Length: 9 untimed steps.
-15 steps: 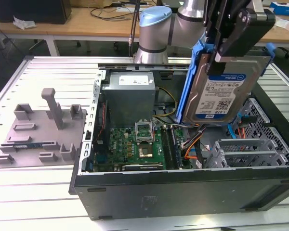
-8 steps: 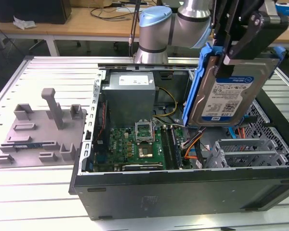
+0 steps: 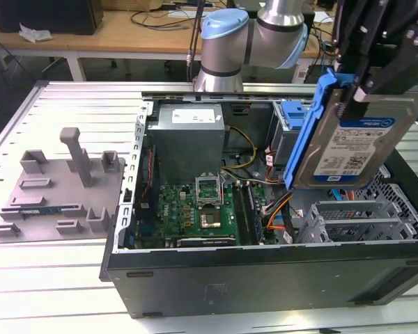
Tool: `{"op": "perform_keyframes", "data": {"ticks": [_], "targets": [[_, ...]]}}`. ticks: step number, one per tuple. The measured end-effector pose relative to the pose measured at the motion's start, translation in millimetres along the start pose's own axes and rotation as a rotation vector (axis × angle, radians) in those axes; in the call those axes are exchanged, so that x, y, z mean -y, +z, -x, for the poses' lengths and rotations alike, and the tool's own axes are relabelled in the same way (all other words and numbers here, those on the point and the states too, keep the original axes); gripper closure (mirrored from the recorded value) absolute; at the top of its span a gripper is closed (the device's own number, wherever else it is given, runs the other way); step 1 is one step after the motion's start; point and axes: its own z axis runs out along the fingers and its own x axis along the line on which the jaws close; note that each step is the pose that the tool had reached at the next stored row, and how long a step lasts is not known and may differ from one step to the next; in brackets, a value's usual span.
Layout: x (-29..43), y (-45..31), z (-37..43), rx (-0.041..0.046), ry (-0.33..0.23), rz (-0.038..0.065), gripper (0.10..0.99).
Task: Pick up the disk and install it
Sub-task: 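Insert the disk into the insertion slot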
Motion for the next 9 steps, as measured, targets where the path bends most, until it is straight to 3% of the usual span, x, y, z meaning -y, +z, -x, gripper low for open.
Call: {"op": "perform_keyframes", "data": {"ticks": [2,4,7,9], "targets": [[10.0,0.2,-3.2,0.0001,0.0,0.0,0.718],[15.5,0.3,-4.2,0.0002,0.0,0.0,0.718],[31.3,0.9,-6.1,0.0002,0.0,0.0,0.718],[35.3,1.3,-6.5,0.0003,-0.001,0.0,0.718]]}}
